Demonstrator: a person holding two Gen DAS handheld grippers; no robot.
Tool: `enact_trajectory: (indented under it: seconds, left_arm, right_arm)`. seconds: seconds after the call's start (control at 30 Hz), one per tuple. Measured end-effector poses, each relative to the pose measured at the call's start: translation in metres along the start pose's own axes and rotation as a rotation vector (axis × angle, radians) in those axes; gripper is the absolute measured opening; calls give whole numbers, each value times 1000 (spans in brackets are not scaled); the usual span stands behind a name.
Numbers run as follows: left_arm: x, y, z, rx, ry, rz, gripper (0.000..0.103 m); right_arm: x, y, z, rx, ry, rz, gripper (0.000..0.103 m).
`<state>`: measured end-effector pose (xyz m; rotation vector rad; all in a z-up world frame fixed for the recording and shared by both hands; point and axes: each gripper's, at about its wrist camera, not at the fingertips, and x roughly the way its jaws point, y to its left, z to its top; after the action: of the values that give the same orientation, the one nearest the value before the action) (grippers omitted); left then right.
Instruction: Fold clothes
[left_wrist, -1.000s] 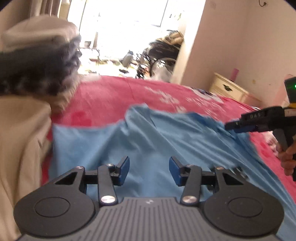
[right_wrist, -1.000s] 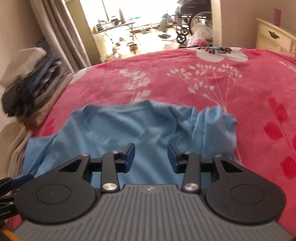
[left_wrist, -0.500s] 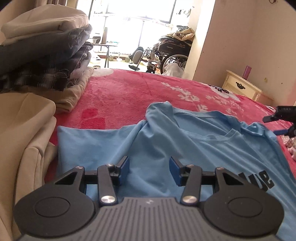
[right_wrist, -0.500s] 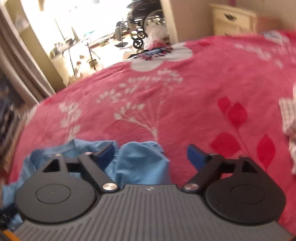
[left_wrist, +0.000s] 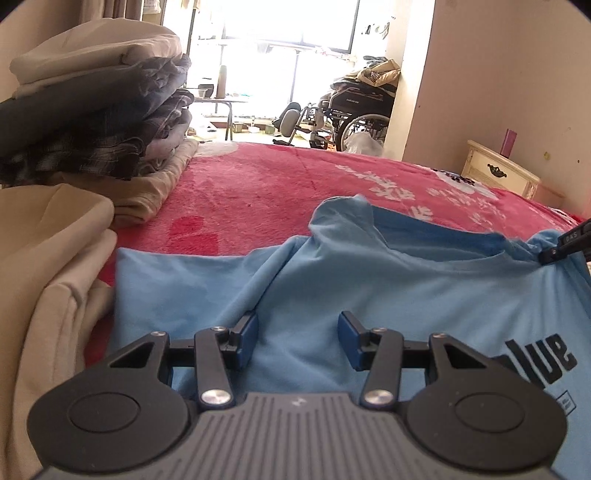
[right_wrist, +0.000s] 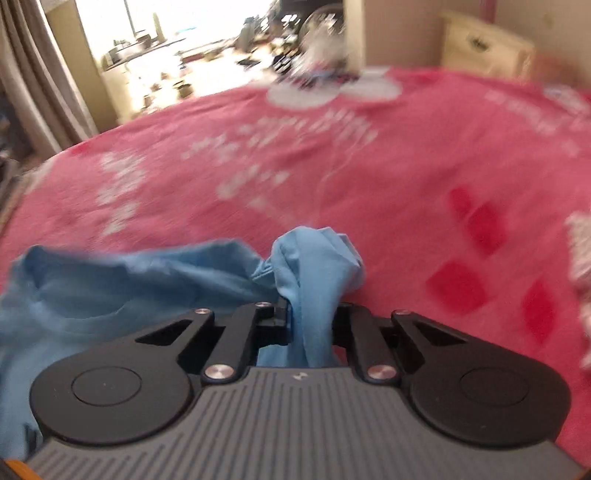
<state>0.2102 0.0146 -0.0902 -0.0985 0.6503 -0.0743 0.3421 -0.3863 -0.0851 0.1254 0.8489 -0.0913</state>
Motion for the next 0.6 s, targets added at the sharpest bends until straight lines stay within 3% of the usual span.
enact_trajectory:
  seconds: [0.6]
  left_arm:
    - [28,-45,13,36,18,-84,49]
  right_arm:
    - [3,-54,39,-25,-134,-214,6]
